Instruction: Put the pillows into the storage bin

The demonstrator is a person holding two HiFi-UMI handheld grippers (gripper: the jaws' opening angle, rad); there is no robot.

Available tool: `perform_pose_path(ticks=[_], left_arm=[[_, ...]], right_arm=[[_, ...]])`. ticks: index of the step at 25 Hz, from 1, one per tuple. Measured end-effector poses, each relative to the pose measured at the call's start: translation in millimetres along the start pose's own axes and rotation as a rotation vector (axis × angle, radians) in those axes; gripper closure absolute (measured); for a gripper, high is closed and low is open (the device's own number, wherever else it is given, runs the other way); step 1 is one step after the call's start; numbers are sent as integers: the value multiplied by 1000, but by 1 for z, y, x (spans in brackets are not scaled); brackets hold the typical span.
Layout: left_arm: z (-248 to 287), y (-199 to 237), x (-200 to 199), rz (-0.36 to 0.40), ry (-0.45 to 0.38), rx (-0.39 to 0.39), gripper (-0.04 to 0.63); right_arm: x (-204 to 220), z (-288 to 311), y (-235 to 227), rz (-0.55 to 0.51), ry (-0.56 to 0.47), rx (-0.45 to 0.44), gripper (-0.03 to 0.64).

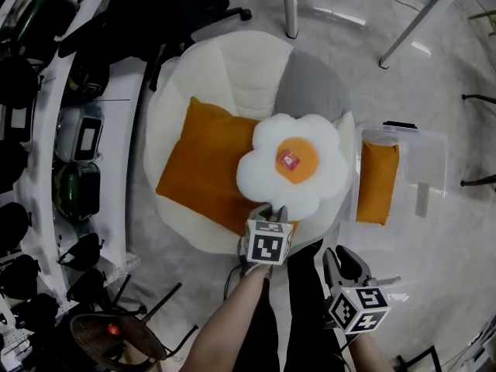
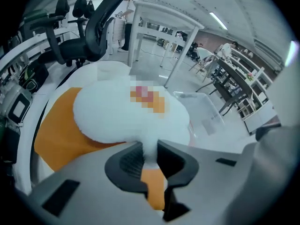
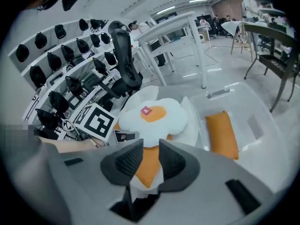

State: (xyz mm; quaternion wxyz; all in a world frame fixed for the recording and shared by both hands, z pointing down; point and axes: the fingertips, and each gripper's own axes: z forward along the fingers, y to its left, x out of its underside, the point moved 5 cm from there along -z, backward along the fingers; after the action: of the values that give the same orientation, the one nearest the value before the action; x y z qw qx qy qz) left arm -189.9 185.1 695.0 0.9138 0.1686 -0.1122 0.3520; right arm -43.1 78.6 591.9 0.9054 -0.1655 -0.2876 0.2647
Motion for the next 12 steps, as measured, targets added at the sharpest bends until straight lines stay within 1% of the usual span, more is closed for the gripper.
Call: perform_pose_path(ticks=[4, 8, 12], left_arm=[[-19, -18, -16, 8, -19, 22, 538], [-40, -38, -39, 65, -37, 47, 545], [-64, -56, -58, 123, -52, 46, 547]], right_arm=[[-7, -15, 3, 41, -45, 23, 515], [-16, -34, 3, 82, -97, 46, 517], [-24, -60, 3, 124, -149, 77, 518]])
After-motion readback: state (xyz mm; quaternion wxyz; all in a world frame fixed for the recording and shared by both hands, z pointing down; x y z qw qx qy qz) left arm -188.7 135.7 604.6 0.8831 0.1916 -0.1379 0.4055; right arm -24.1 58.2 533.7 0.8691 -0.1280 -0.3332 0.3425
